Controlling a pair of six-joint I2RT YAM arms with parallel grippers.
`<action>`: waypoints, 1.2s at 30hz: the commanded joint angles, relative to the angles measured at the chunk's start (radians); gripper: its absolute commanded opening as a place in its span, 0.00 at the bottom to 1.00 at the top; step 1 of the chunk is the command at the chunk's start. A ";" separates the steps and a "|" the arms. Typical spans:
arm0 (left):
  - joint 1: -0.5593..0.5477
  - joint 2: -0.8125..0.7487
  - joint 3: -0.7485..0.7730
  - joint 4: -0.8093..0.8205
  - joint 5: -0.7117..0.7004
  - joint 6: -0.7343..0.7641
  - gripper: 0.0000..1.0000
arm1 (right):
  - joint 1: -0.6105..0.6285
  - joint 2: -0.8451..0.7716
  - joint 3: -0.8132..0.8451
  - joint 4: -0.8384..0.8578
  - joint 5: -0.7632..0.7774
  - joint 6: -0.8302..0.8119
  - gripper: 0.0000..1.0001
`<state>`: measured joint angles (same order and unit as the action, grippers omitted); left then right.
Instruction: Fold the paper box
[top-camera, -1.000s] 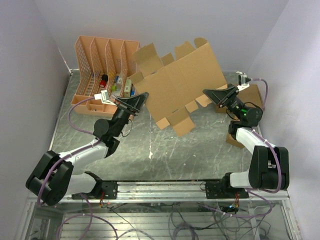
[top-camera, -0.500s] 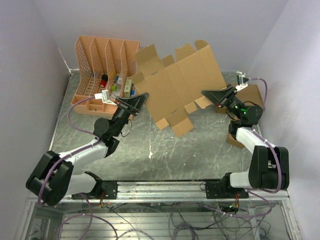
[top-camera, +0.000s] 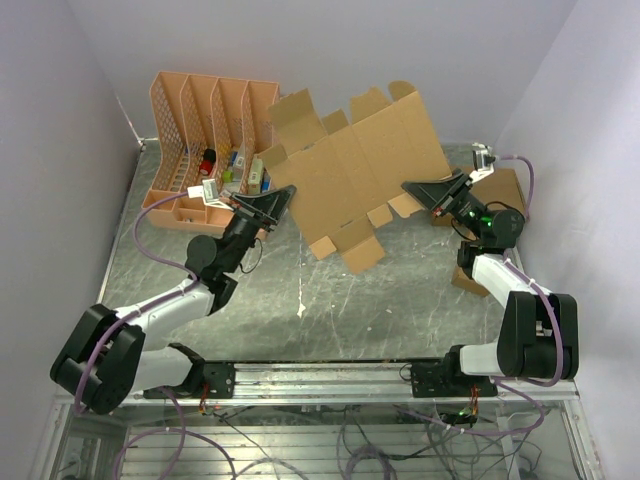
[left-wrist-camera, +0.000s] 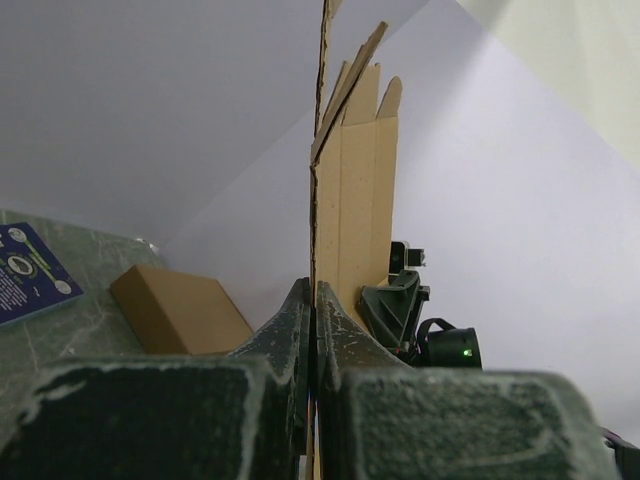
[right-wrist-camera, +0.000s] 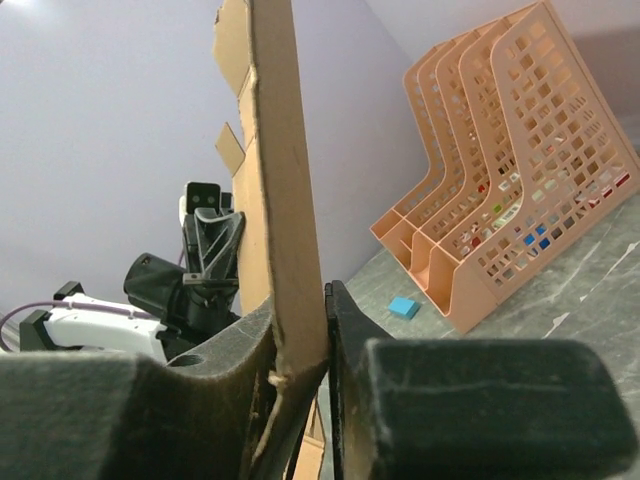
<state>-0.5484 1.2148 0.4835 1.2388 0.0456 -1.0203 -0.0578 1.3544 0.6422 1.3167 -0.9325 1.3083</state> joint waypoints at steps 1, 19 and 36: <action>0.010 -0.024 0.032 0.013 0.011 0.032 0.07 | -0.005 -0.023 0.036 0.013 -0.012 -0.023 0.13; 0.034 -0.089 -0.052 -0.067 -0.016 0.030 0.61 | -0.080 -0.026 0.117 -0.165 -0.162 -0.161 0.00; 0.305 -0.255 0.030 -0.735 0.293 0.453 0.89 | -0.100 -0.038 0.494 -1.569 -0.343 -1.507 0.00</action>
<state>-0.2737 0.8879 0.5282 0.4431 0.2283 -0.6777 -0.1558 1.3308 1.0859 0.0925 -1.2438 0.1616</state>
